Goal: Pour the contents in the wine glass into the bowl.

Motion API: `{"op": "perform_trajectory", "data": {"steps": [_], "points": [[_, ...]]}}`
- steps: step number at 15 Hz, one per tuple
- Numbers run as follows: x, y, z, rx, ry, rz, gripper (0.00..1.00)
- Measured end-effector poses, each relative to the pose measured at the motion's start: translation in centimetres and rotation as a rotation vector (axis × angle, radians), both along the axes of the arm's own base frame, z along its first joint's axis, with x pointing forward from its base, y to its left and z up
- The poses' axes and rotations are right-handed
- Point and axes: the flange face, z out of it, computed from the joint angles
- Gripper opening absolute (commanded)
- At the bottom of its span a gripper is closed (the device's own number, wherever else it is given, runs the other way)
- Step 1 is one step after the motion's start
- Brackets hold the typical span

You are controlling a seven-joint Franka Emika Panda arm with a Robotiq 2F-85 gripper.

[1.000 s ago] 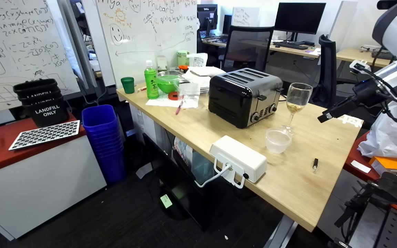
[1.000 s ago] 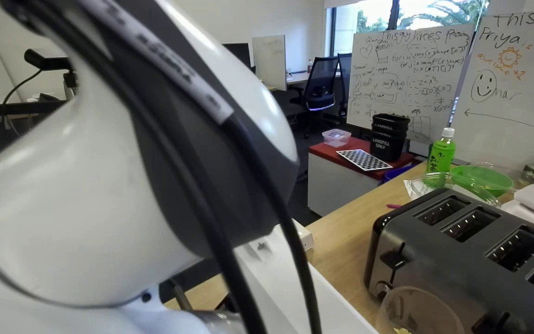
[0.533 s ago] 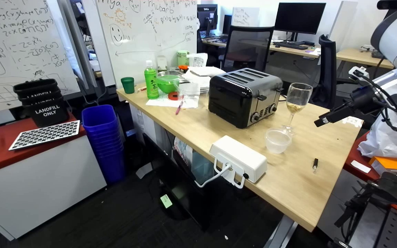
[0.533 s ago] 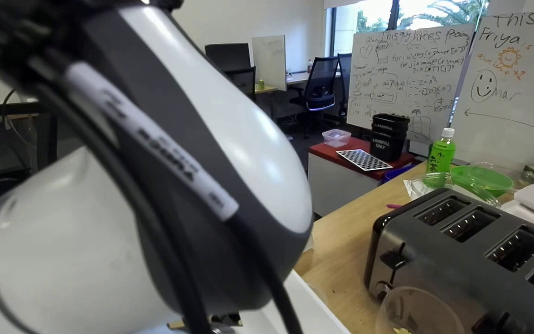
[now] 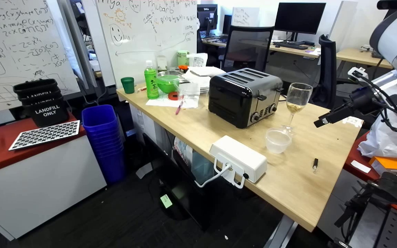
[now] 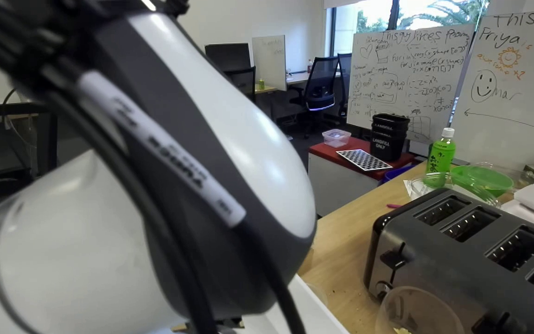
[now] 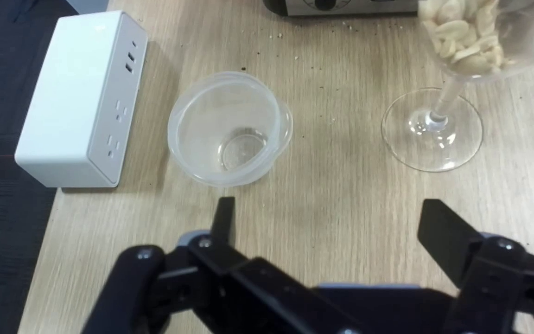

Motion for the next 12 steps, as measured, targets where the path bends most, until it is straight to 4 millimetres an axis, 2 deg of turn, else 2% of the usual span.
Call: {"op": "perform_trajectory", "data": {"steps": [8,12], "points": [[1.5,-1.6,-0.3,0.003,-0.021,-0.068,1.0],[2.4,-2.2,-1.1,-0.003,-0.029,-0.096,1.0]]}}
